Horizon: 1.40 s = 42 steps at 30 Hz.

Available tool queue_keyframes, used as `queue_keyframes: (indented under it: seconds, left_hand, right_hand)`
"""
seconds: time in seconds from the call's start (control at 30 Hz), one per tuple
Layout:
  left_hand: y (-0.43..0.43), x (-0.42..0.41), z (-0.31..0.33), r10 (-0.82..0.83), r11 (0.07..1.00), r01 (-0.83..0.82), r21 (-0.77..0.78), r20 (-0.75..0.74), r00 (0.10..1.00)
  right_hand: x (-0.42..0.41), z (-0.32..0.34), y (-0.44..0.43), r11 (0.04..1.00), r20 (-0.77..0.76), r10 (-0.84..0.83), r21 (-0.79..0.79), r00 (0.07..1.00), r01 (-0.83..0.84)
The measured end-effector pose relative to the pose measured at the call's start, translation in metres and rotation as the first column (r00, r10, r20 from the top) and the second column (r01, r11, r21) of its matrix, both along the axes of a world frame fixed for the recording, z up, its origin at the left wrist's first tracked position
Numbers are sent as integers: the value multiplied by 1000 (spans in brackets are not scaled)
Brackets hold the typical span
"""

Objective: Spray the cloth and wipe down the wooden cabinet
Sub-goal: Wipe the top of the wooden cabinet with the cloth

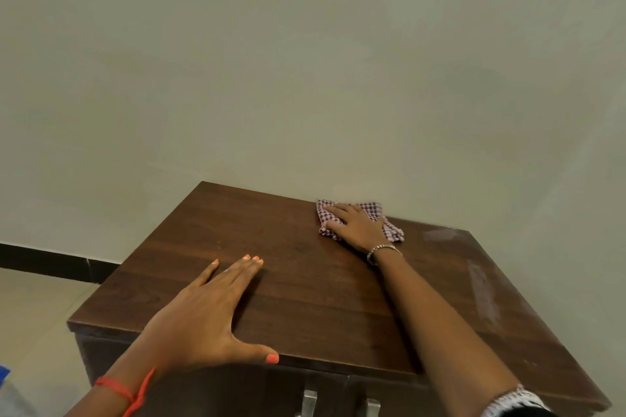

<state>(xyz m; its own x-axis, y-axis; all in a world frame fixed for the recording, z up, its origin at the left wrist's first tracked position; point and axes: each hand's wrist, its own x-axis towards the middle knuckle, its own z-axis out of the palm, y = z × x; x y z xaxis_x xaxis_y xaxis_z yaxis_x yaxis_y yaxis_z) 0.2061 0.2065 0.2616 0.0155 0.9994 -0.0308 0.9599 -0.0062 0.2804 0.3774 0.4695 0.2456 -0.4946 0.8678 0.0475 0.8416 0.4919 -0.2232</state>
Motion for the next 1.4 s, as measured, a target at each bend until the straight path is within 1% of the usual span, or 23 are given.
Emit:
queue_keyframes:
  seconds: [0.07, 0.13, 0.2, 0.27, 0.33, 0.37, 0.4, 0.47, 0.53, 0.6, 0.67, 0.7, 0.77, 0.83, 0.9, 0.97, 1.03, 1.07, 1.13, 1.2, 1.27, 1.33, 1.4]
  left_hand:
    - [-1, 1, -1, -1, 1000, 1, -12, 2, 1000]
    - [0, 1, -1, -1, 1000, 1, -13, 2, 1000]
    - [1, 1, -1, 0, 1000, 0, -13, -7, 1000]
    - [2, 0, -1, -5, 1000, 5, -15, -9, 1000]
    - [3, -1, -4, -9, 1000, 9, -14, 10, 1000]
    - [3, -1, -4, -7, 1000, 8, -17, 15, 1000]
    - [2, -1, -4, -5, 1000, 5, -23, 15, 1000]
    - [2, -1, -3, -2, 999, 2, -33, 15, 1000]
    - [2, -2, -3, -12, 999, 13, -35, 24, 1000]
    - [2, -2, -2, -27, 999, 28, -31, 34, 999]
    - [2, -3, -4, -35, 999, 35, -20, 37, 999]
    - [3, -4, -5, -33, 999, 34, -20, 37, 999]
    - [3, -5, -7, -28, 999, 29, -20, 28, 999]
    - [4, -5, -8, -25, 999, 26, -26, 18, 1000]
    - [4, -5, -8, -35, 999, 34, -33, -2, 999]
    - [5, -5, -9, -39, 999, 38, -38, -17, 999]
    - [6, -6, -11, -35, 999, 35, -36, -20, 999]
    - [6, -6, -12, -36, 999, 35, -35, -20, 999]
    - [6, -7, -14, -41, 999, 40, -35, -25, 999]
    - [6, -9, -16, -33, 999, 33, -21, -18, 999]
    - [7, -10, -17, -28, 1000, 28, -4, -19, 999]
    - [7, -10, -17, -20, 1000, 20, -22, -27, 999]
    - [7, -10, -17, 0, 999, 0, -44, 1, 1000]
  right_hand:
    - [23, -1, -7, 994, -75, 111, -13, 991, -113]
    - [52, -3, -10, 990, -160, 137, 4, 978, -138]
    - [75, -4, -3, 998, -175, 62, 20, 983, -59]
    - [85, -4, 12, 998, -117, -49, 40, 992, 54]
    - [81, -3, 26, 984, -41, -178, 24, 983, 179]
    - [77, -3, 29, 977, -31, -215, 3, 976, 215]
    - [75, -3, 30, 976, -33, -219, -7, 975, 219]
    - [80, -3, 23, 988, -40, -152, -4, 988, 152]
    - [98, -1, 13, 999, -109, -29, -20, 994, 27]
    - [121, -1, 0, 996, -255, 31, -67, 966, -50]
    - [142, -2, -4, 997, -358, 12, -65, 934, -38]
    - [149, -4, -1, 998, -363, -33, -53, 931, 15]
    - [155, -4, 15, 992, -281, -125, -14, 952, 126]
    - [150, -3, 31, 981, -172, -193, -12, 966, 194]
    - [140, -4, 44, 966, -94, -258, -1, 962, 259]
    - [136, -6, 42, 965, -47, -260, 16, 964, 261]
    - [144, -3, 27, 987, -92, -159, -17, 983, 158]
    - [151, -1, 18, 995, -154, -99, -48, 983, 93]
    - [168, 2, 1, 994, -306, -32, -107, 951, -1]
    - [180, 5, -4, 995, -387, -62, -94, 920, 27]
    - [184, 6, 5, 987, -326, -160, -55, 932, 151]
    - [186, 3, 30, 966, -189, -258, -34, 947, 257]
    - [181, -2, 54, 945, -84, -326, -65, 942, 321]
